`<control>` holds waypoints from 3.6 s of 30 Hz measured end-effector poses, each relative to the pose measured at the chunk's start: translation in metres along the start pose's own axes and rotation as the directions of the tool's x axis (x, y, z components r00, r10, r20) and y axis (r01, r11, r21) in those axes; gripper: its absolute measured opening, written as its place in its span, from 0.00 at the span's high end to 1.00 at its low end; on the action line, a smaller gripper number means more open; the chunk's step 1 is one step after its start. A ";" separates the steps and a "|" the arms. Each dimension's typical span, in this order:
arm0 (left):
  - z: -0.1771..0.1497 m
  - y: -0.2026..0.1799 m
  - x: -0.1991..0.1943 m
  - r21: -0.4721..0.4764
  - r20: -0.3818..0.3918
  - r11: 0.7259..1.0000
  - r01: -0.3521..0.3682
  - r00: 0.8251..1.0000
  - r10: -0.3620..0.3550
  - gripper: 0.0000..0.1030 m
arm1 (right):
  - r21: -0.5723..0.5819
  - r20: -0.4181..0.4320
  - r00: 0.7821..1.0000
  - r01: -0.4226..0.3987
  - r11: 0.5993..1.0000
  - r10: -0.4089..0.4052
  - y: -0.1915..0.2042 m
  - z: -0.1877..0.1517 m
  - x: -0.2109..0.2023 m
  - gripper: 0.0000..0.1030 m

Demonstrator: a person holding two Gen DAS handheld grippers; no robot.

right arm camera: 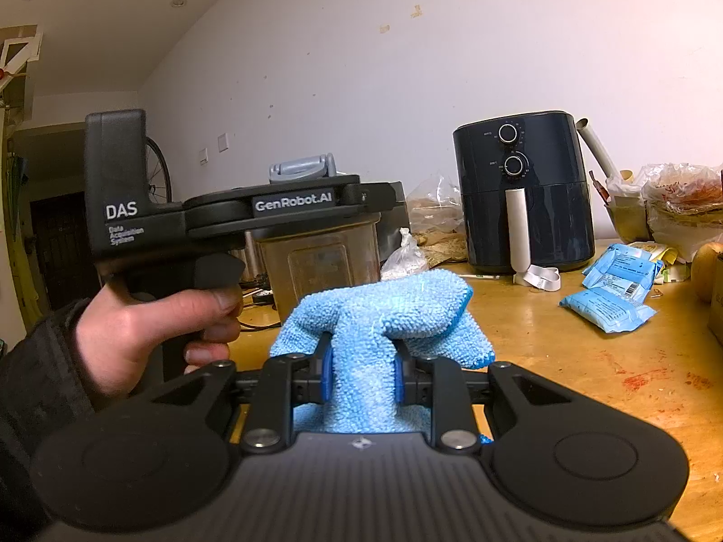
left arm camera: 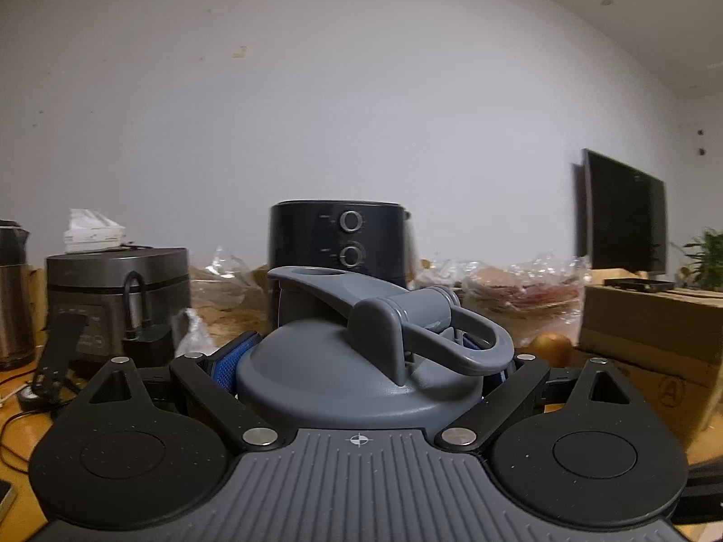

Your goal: Clean container

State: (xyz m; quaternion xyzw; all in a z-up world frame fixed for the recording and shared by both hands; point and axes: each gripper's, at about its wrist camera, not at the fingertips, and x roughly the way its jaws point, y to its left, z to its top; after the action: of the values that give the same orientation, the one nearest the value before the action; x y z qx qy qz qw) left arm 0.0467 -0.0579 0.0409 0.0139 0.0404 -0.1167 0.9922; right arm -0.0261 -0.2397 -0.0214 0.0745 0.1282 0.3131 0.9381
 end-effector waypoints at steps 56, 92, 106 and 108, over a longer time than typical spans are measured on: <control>-0.010 0.057 0.017 0.039 0.027 0.860 0.509 0.860 -0.510 0.08 | -0.013 -0.002 0.999 -0.051 0.999 0.051 0.010 0.000 0.008 0.78; -0.011 0.073 0.024 0.035 0.009 0.818 0.574 0.819 -0.574 0.08 | -0.101 -0.028 1.000 -0.010 0.995 0.007 0.020 0.006 0.039 0.83; -0.010 0.074 0.025 0.038 0.003 0.818 0.573 0.819 -0.574 0.08 | -0.125 0.046 0.998 -0.025 0.992 0.031 0.021 0.030 0.029 0.82; -0.009 0.071 0.025 0.038 0.002 0.819 0.573 0.819 -0.573 0.08 | -0.135 0.050 0.998 -0.025 0.991 0.032 0.022 0.034 0.028 0.82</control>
State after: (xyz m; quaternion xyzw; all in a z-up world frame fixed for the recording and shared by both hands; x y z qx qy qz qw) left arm 0.0870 0.0055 0.0309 0.0180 0.0342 -0.4102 0.9112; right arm -0.0069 -0.2072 0.0099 0.0211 0.0815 0.3322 0.9395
